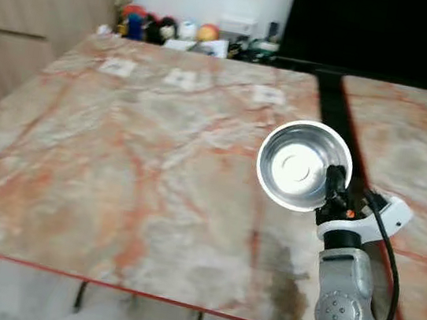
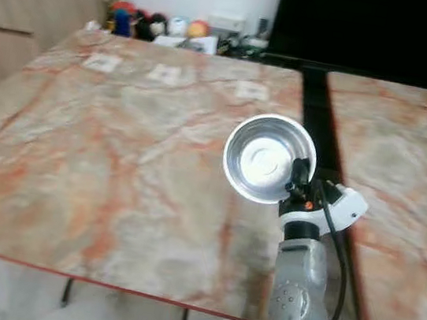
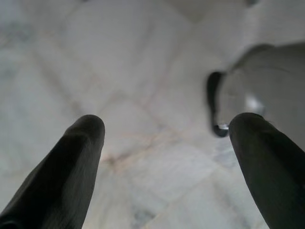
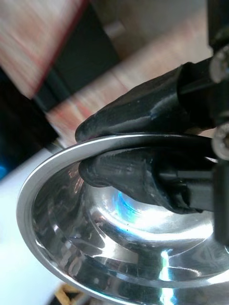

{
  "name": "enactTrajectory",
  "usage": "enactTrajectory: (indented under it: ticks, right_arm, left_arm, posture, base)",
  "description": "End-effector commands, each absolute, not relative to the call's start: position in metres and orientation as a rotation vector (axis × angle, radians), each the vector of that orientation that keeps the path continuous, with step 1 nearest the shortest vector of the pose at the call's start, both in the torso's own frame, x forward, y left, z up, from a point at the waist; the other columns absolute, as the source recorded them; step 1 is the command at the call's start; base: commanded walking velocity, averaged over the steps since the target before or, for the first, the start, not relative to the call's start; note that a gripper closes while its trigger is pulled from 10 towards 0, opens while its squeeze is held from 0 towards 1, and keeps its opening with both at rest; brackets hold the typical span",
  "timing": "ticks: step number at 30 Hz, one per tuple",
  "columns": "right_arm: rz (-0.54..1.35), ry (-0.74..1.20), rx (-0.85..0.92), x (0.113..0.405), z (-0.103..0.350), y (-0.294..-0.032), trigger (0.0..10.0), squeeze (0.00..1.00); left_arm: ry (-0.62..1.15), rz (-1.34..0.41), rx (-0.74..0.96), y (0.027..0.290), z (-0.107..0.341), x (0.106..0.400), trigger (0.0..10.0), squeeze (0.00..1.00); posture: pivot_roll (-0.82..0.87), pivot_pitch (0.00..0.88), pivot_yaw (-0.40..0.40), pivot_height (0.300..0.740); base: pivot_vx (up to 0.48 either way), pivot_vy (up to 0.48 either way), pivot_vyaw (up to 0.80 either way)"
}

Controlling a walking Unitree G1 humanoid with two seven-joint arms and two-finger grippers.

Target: Setting the table

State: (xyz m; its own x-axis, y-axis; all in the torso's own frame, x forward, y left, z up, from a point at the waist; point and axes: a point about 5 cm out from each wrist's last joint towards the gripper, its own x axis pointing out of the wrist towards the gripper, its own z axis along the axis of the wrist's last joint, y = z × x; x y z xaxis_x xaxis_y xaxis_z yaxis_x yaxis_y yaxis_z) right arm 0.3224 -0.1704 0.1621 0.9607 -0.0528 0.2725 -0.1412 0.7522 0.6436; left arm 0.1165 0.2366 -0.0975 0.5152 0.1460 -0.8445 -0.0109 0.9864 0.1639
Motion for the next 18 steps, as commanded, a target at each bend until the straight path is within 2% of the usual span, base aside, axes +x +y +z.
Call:
enactTrajectory:
  ticks: [1,7,12,18]
  right_arm:
    - [0.065,-0.31,0.723,0.321,0.167,-0.167,10.0,0.0]
    - [0.078,-0.33,0.714,0.319,0.169,-0.164,10.0,0.0]
    - [0.078,-0.403,0.726,0.319,0.182,-0.165,10.0,0.0]
    - [0.104,-0.452,0.673,0.317,0.194,-0.161,10.0,0.0]
  left_arm:
    - [1.046,0.1,0.15,0.239,-0.098,0.114,10.0,0.0]
    - [1.042,0.093,0.151,0.236,-0.098,0.118,10.0,0.0]
    - [1.058,0.088,0.153,0.235,-0.101,0.105,10.0,0.0]
    - [1.06,0.091,0.158,0.241,-0.1,0.106,10.0,0.0]
  posture:
    - [0.01,0.08,-0.013,0.74]
    - [0.01,0.073,-0.009,0.74]
    - [0.01,0.066,-0.005,0.74]
    - [0.01,0.068,-0.005,0.74]
  base:
    - [0.0,-0.458,-0.56]
    - [0.0,-0.456,0.0]
    - [0.0,-0.455,0.0]
    - [0.0,-0.457,0.0]
